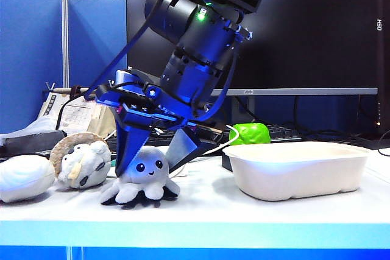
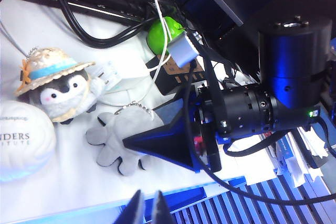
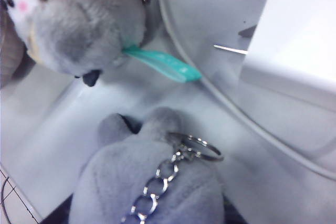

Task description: Identity fluffy octopus among items on the table, put them into the paper lunch box.

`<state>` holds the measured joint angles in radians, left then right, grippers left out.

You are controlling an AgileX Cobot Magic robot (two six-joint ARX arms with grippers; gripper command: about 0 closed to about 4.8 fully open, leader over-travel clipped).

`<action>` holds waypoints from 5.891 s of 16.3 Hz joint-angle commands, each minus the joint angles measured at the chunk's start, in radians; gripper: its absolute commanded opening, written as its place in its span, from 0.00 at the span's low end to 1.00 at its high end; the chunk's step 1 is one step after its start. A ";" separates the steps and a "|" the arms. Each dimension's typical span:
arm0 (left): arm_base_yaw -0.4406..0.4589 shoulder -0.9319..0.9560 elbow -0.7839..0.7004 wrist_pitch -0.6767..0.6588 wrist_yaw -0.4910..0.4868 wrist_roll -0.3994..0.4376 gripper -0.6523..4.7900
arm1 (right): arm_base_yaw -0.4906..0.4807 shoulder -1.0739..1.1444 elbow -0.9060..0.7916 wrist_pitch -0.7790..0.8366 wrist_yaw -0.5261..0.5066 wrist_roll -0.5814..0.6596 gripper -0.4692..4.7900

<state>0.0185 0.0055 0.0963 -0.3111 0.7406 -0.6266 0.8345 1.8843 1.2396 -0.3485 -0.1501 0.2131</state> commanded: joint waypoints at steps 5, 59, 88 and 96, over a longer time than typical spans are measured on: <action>-0.002 -0.002 0.004 0.013 0.001 -0.002 0.19 | 0.001 -0.002 0.005 0.010 0.003 0.000 0.48; -0.002 -0.002 0.004 0.013 0.004 -0.002 0.19 | -0.216 -0.334 0.192 -0.740 0.402 -0.147 0.46; -0.002 -0.002 0.004 0.012 0.004 0.002 0.19 | -0.238 -0.429 -0.186 -0.262 0.361 -0.022 0.37; -0.002 -0.002 0.004 0.011 0.005 0.001 0.19 | -0.240 -0.382 -0.216 -0.189 0.328 -0.023 0.37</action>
<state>0.0185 0.0055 0.0963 -0.3111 0.7410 -0.6262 0.5957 1.4956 1.0229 -0.5480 0.1955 0.1883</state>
